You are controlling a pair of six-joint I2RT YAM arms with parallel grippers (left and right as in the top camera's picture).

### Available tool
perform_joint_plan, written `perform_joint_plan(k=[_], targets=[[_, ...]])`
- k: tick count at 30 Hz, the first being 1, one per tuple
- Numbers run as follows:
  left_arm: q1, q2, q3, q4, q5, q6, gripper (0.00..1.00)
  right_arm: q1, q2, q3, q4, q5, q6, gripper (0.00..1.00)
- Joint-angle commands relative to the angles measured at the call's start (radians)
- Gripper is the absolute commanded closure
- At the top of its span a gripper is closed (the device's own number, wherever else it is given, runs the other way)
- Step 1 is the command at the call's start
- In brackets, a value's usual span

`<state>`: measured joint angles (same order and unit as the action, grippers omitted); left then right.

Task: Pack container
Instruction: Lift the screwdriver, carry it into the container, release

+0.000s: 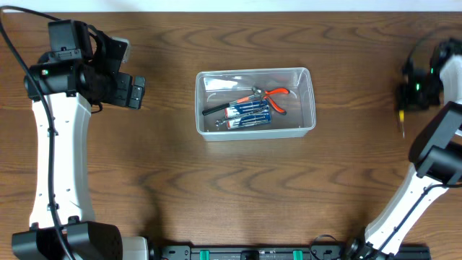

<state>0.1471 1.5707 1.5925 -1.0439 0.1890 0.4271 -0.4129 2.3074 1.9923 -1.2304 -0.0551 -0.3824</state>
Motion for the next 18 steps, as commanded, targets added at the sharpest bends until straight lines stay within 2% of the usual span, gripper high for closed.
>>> perform_joint_plan(k=[1, 4, 7, 11, 14, 18], targets=[[-0.001, 0.004, 0.0, -0.002, 0.009, 0.014, 0.02, 0.122, -0.163, 0.173, -0.033, -0.062, 0.027, 0.99], [-0.001, 0.004, 0.0, -0.002, 0.01, 0.013, 0.02, 0.257, -0.254, 0.256, -0.048, -0.062, -0.013, 0.99], [-0.001, 0.004, 0.0, -0.002, 0.009, 0.014, 0.02, 0.445, -0.332, 0.274, -0.044, -0.048, -0.18, 0.99], [0.002, 0.004, 0.0, -0.001, 0.003, 0.009, 0.02, 0.666, -0.332, 0.259, -0.079, 0.018, -0.337, 0.99], [0.022, 0.004, 0.0, 0.018, 0.003, -0.088, 0.02, 0.764, -0.305, 0.219, -0.084, 0.034, -0.401, 0.99], [0.072, 0.004, 0.0, 0.014, 0.01, -0.105, 0.02, 0.815, -0.256, 0.156, -0.061, 0.028, -0.4, 0.99]])
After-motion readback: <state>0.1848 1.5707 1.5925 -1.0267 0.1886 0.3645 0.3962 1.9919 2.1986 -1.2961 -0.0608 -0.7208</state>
